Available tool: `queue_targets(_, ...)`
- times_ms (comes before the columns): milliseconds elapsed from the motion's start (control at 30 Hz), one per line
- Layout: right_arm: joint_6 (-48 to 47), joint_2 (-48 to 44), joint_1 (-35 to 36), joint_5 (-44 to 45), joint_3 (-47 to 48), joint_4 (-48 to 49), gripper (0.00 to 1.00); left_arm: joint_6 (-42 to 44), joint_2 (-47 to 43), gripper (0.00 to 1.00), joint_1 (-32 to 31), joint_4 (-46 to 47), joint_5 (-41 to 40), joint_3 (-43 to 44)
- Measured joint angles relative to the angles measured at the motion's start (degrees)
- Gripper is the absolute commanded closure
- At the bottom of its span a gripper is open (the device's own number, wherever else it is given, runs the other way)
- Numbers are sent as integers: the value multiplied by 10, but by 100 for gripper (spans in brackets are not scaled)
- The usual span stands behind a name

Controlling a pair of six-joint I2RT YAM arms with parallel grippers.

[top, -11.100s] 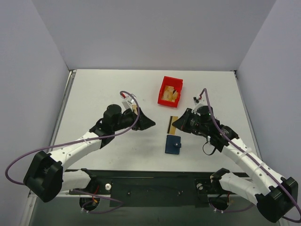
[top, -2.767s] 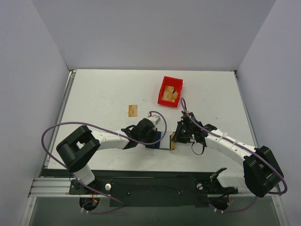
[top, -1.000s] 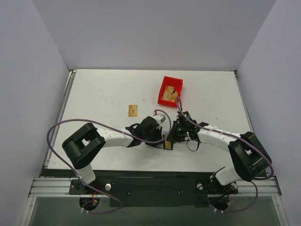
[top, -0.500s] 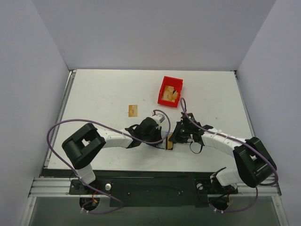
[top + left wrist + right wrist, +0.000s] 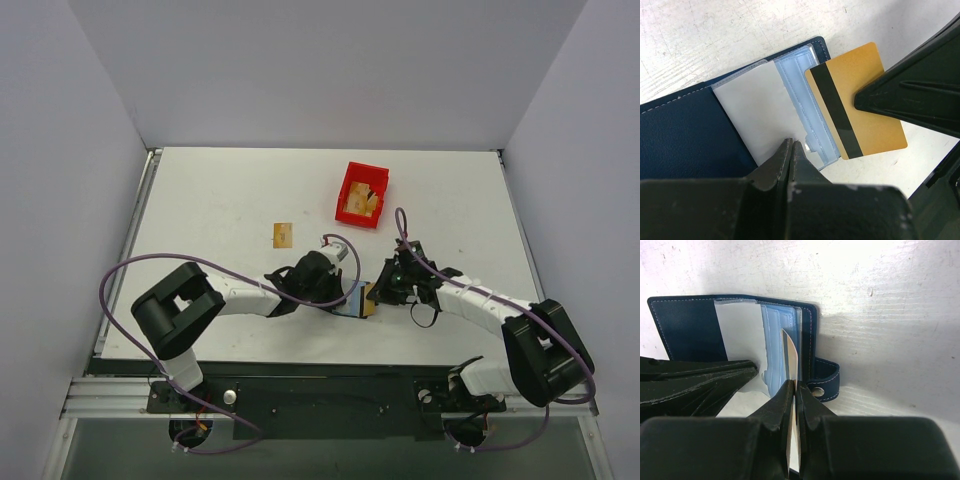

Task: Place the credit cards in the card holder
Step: Insert the credit card into the card holder.

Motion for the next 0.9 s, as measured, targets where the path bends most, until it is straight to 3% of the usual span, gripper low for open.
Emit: queue_targets(900, 7, 50, -5, -58, 0, 69, 100, -6, 0, 100, 1, 4, 0, -3)
